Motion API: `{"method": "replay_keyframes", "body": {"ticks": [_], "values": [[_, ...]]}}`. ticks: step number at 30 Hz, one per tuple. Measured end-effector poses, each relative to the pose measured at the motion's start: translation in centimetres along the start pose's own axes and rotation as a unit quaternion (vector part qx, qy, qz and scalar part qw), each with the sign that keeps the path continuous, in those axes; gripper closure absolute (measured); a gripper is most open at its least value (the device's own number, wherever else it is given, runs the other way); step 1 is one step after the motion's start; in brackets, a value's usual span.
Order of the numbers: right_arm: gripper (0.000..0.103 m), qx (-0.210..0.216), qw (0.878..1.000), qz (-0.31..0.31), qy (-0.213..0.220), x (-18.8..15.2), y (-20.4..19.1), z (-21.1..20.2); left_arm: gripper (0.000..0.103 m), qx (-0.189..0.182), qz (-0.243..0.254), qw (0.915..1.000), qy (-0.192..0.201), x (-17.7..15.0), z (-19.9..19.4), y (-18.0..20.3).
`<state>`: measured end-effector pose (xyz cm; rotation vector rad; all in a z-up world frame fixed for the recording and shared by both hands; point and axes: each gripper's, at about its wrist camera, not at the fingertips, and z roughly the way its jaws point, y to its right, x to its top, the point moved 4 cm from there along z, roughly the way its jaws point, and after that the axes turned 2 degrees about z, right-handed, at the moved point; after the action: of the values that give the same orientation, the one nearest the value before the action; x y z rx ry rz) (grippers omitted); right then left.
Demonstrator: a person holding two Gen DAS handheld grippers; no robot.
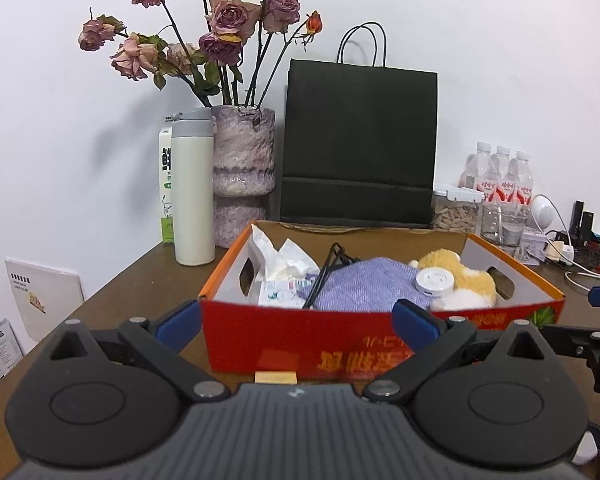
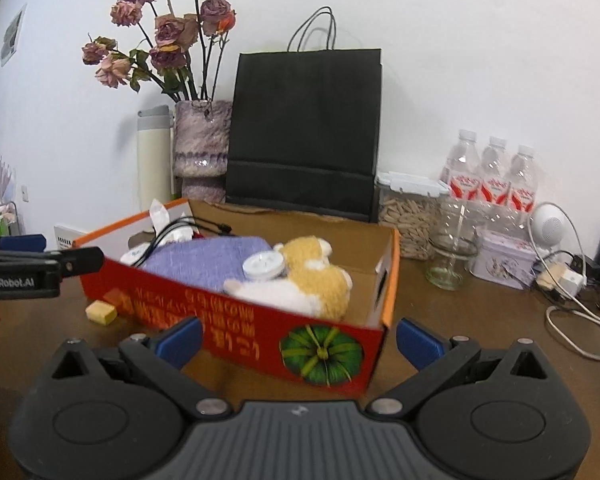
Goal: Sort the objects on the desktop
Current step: 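Withdraw both tools from the box toward the black braided cable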
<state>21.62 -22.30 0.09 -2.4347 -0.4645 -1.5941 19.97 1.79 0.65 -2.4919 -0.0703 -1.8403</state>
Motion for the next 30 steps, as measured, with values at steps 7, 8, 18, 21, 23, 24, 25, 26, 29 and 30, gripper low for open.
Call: {"method": "replay_keyframes", "body": {"ticks": [7,8,18,21,23,24,25,26,29,30], "values": [[0.0,0.002,1.0,0.008,-0.008,-1.7,0.3,-2.4,0.0,-0.006,0.0,0.9999,-0.01,-0.9,-1.7,0.0],[0.0,0.003,1.0,0.007,-0.009,-1.9,0.2,-2.6,0.0,-0.008,0.001,0.9999,-0.013,-1.0,-1.9,0.0],[0.0,0.079,0.995,0.008,-0.056,-4.3,-1.9,-5.2,0.0,-0.016,0.013,0.9992,-0.033,-2.5,-4.1,0.4],[0.0,0.084,0.994,0.003,-0.069,-5.2,-2.5,-5.7,0.0,-0.019,0.013,0.9987,-0.046,-2.9,-4.5,0.2],[0.0,0.082,0.994,-0.003,-0.077,-5.7,-2.9,-5.7,0.0,-0.019,0.015,0.9982,-0.055,-3.3,-4.7,0.2],[0.0,0.081,0.993,-0.006,-0.082,-5.9,-3.0,-5.7,0.0,-0.021,0.015,0.9979,-0.06,-3.5,-4.8,0.2],[0.0,0.08,0.993,-0.008,-0.086,-6.1,-3.1,-5.6,0.0,-0.022,0.016,0.9977,-0.063,-3.7,-4.9,0.1],[0.0,0.077,0.993,-0.011,-0.091,-6.2,-3.3,-5.5,0.0,-0.022,0.016,0.9975,-0.065,-3.8,-5.0,0.1],[0.0,0.073,0.992,-0.012,-0.105,-6.5,-3.3,-5.0,0.0,-0.021,0.015,0.9972,-0.07,-4.0,-5.3,0.0],[0.0,0.073,0.991,-0.006,-0.109,-6.5,-3.3,-4.9,0.0,-0.022,0.015,0.9971,-0.072,-4.1,-5.3,-0.1]]}}
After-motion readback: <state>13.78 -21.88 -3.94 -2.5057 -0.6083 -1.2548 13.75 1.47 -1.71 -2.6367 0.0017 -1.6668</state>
